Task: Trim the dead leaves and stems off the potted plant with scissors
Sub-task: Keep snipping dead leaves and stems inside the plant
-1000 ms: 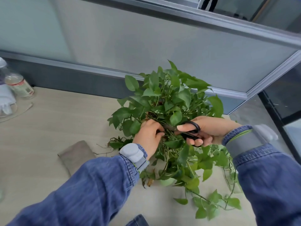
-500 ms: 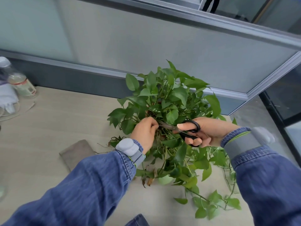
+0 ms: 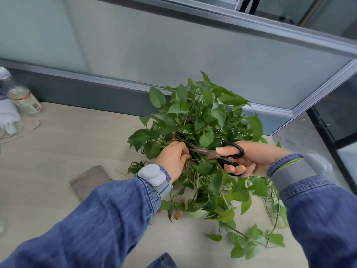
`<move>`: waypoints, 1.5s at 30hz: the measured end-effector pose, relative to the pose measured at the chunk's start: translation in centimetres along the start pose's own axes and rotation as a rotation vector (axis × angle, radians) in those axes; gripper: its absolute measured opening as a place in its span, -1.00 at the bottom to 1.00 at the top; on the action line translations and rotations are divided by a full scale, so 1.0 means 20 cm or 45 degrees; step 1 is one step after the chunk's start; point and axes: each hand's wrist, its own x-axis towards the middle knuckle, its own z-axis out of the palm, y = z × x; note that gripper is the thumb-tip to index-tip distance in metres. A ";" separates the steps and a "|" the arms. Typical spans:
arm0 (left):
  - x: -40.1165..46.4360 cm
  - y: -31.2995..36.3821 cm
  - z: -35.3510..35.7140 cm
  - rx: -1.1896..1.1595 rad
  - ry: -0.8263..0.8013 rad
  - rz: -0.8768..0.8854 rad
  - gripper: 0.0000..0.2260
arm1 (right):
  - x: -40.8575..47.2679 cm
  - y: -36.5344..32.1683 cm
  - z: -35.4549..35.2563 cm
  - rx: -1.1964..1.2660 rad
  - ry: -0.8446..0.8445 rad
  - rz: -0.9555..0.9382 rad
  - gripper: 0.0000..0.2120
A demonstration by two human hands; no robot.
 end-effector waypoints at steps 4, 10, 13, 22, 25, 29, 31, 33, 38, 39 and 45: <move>0.02 -0.02 -0.02 -0.114 0.066 -0.156 -0.96 | -0.02 0.01 0.00 0.015 -0.103 -0.016 -0.48; 0.03 -0.02 -0.09 -0.394 0.152 -0.282 -0.89 | -0.03 0.03 0.00 0.002 -0.167 -0.006 -0.48; 0.01 -0.05 -0.18 -0.193 -0.084 -0.186 -0.87 | -0.03 0.04 -0.01 0.081 -0.051 -0.012 -0.13; 0.02 -0.02 -0.20 0.307 -0.311 -0.138 -0.80 | 0.01 0.00 0.05 0.040 0.067 0.001 -0.33; 0.00 -0.01 -0.09 0.137 -0.264 -0.311 -0.80 | 0.01 -0.01 0.07 0.004 0.066 0.015 -0.34; 0.00 -0.02 -0.01 -0.140 -0.159 -0.506 -0.79 | 0.02 -0.02 0.10 -0.019 0.040 0.024 -0.56; 0.00 -0.02 0.01 -0.431 -0.118 -0.669 -0.79 | 0.03 -0.02 0.11 -0.027 0.057 0.031 -0.57; 0.01 -0.02 0.02 -0.662 -0.069 -0.820 -0.84 | 0.04 -0.02 0.13 -0.051 0.081 0.044 -0.59; 0.03 -0.05 0.04 -0.939 -0.041 -0.977 -0.76 | 0.06 -0.04 0.17 -0.106 0.137 0.093 -0.69; 0.04 -0.05 0.05 -1.052 -0.066 -1.036 -0.69 | 0.06 -0.04 0.17 -0.124 0.141 0.095 -0.68; 0.05 -0.05 0.09 -0.947 0.014 -1.035 -0.82 | 0.11 -0.05 0.20 -0.220 0.203 0.115 -0.64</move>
